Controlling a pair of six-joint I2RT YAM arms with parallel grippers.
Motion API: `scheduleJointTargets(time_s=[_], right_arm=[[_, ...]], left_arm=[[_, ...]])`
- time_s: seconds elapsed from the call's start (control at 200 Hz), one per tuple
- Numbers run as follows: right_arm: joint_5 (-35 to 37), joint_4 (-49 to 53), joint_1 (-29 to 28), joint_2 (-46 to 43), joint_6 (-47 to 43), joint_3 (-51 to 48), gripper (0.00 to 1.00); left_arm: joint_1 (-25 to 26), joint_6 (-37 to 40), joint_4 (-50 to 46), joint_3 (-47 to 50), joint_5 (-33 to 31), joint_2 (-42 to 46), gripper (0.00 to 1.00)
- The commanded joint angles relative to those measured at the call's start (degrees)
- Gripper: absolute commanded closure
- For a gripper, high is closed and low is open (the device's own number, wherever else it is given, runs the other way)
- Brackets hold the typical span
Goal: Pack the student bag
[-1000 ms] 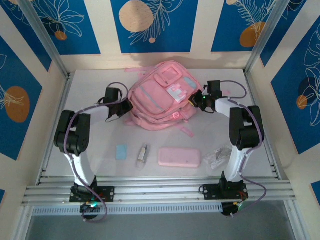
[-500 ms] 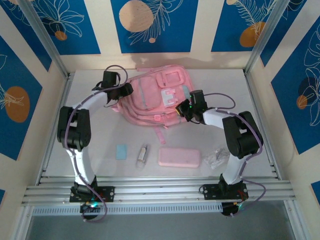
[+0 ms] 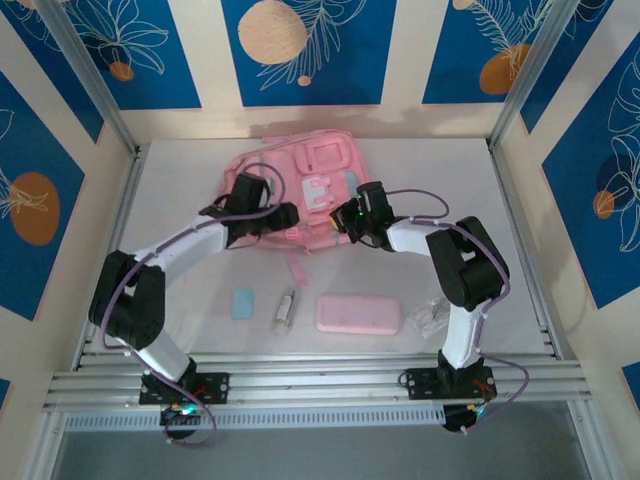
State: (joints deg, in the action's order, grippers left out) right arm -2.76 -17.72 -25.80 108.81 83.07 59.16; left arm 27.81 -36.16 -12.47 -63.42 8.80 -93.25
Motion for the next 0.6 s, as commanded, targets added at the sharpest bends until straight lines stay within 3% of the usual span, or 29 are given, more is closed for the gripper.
scheduleJointTargets(time_s=[0.0,0.345,0.595], right_arm=[[-4.29,-6.57,-1.09,2.12,2.39,2.32,1.00],[-7.30,-10.77,-2.14,3.22,5.04,0.88,1.00],[-9.25,-12.73,-2.89,3.23,6.20,-0.33,1.00]], left_arm=[[3.13,-3.84,2.65,1.28,-4.39,-1.18,0.36],[8.47,-5.23,3.67,-5.62,-12.41,-13.78,0.49],[8.33,-6.03,5.23,-7.31,-23.28,-17.90,0.50]])
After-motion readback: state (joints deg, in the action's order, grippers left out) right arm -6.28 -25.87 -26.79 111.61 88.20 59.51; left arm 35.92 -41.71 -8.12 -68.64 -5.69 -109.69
